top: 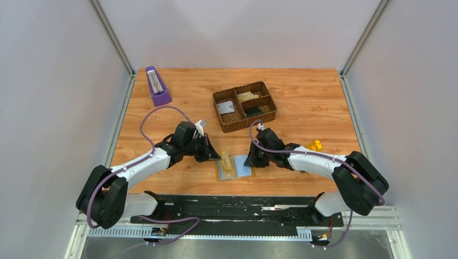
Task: Take the credit cards out of the card holder
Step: Place the credit card in the storage box.
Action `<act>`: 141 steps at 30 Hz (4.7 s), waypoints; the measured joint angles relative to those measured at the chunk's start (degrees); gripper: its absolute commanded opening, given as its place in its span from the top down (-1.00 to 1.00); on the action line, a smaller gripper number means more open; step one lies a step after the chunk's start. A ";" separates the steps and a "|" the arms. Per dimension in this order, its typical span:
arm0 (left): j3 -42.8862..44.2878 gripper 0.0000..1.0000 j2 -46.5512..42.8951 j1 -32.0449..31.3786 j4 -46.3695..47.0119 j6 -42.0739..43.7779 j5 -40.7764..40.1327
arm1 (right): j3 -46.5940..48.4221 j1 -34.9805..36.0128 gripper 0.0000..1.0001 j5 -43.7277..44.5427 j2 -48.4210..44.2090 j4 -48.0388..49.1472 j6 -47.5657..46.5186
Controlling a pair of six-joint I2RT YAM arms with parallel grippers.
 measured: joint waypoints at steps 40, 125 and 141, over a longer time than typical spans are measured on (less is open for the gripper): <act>0.17 -0.19 -9.55 0.57 4.81 -2.01 7.98 | -3.28 -7.98 1.00 -36.52 -7.76 20.41 -5.81; -9.22 1.00 -12.00 0.96 36.17 -30.69 -8.46 | -6.19 -7.56 0.31 -15.58 -18.16 26.27 20.79; -10.23 0.63 -12.76 1.01 38.23 -31.76 -10.14 | -7.69 -7.32 1.00 -15.32 -18.12 30.27 23.34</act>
